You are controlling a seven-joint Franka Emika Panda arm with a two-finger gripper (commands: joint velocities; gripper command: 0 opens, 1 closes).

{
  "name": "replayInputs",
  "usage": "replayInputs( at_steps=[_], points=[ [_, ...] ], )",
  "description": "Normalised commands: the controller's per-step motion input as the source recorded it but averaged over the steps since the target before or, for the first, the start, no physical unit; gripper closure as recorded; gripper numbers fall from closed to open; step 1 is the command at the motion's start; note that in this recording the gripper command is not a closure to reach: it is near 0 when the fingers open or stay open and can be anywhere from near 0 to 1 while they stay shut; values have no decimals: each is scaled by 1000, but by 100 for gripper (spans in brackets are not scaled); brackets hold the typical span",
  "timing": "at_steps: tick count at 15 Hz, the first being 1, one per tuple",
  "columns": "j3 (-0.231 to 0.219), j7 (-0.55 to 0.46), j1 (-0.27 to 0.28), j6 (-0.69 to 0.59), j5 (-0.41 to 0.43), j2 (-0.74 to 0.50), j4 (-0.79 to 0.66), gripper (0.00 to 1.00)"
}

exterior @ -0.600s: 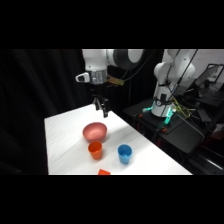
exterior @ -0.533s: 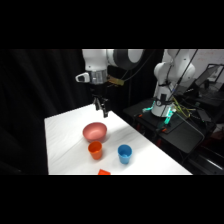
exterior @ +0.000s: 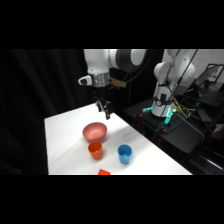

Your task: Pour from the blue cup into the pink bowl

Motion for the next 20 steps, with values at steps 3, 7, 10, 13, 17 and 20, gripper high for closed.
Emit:
replayInputs(
  at_steps=[3, 7, 10, 13, 17, 20],
  points=[
    [123, 223, 121, 51, 51, -262, -199, 0],
    [147, 230, 154, 158, 66, -173, -148, 0],
    [115, 144, 126, 221, 87, -65, -76, 0],
    [90, 134, 104, 345, 59, -7, -119, 0],
    [41, 102, 64, 452, 33, 123, -136, 0],
    [7, 105, 53, 442, 8, 161, -102, 0]
  ],
)
